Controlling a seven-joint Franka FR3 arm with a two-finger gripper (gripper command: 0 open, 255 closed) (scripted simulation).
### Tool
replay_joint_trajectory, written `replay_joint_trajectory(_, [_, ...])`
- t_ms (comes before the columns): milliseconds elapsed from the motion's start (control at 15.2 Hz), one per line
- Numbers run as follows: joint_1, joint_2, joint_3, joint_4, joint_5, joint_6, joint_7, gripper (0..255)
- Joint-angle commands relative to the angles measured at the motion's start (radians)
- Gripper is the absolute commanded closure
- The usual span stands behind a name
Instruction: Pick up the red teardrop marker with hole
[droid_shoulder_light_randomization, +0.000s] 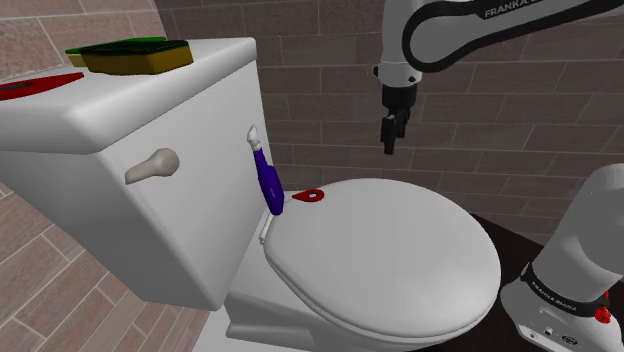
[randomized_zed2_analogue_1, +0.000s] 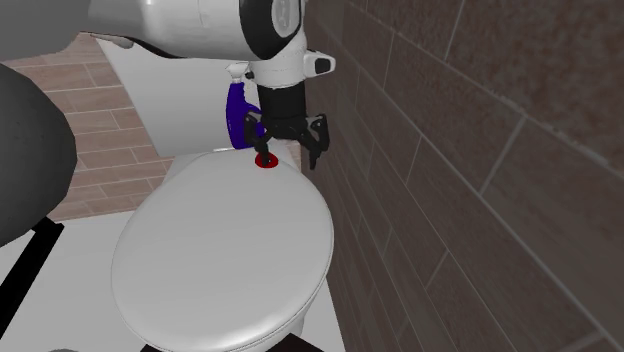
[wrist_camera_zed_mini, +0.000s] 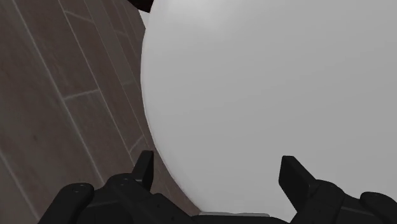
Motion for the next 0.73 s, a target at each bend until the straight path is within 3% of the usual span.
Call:
replay_joint_trajectory(0, [0.011, 0.082, 0.009, 0.049, 0.014, 0.022, -0.005, 0])
replay_joint_trajectory(660, [0.064, 0.462, 0.059, 0.331, 0.062, 0.07, -0.027, 0])
